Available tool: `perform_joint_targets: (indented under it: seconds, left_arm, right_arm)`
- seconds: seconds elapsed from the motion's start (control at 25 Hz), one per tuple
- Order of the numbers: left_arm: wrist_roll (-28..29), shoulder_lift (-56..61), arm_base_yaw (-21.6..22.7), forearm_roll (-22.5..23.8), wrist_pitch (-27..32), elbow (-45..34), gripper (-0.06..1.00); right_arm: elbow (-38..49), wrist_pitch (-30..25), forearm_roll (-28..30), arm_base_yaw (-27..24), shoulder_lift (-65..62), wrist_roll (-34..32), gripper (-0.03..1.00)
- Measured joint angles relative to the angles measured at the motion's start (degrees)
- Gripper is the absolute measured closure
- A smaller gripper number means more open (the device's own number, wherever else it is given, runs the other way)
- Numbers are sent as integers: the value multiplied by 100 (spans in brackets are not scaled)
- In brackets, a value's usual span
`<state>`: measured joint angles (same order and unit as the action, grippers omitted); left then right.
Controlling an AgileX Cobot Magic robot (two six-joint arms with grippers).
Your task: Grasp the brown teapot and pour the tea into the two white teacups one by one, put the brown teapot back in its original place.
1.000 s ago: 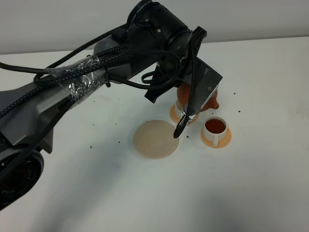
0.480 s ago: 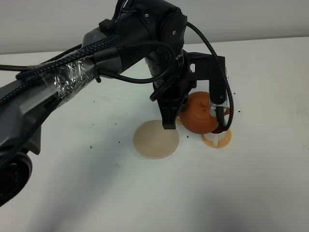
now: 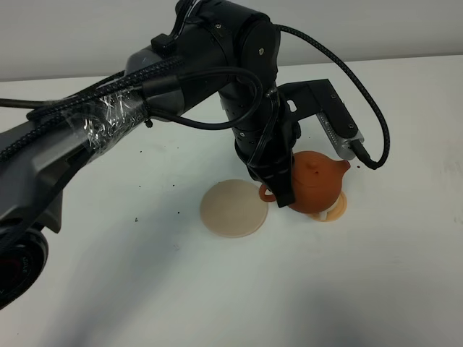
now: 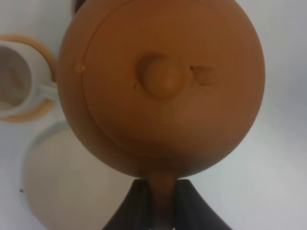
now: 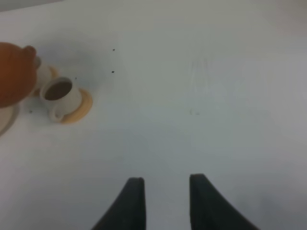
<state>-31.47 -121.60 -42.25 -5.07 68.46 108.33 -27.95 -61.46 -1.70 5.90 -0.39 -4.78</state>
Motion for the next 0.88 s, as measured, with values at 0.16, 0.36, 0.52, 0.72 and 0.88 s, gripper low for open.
perform_joint_targets:
  seconds: [0.16, 0.36, 0.52, 0.72, 0.88]
  left_arm:
    - [188, 0, 0, -15, 0, -178, 82]
    - [277, 0, 0, -92, 0, -404, 82]
    - [323, -18, 0, -119, 0, -548, 82]
    - [225, -20, 0, -119, -23, -560, 82]
    - [77, 103, 14, -84, -166, -566, 82]
  right_arm:
    - [0, 0, 0, 0, 0, 0, 73]
    - [0, 0, 0, 0, 0, 0, 73]
    - [0, 0, 0, 0, 0, 0, 73]
    - [0, 0, 0, 0, 0, 0, 73]
    - [0, 0, 0, 0, 0, 0, 73]
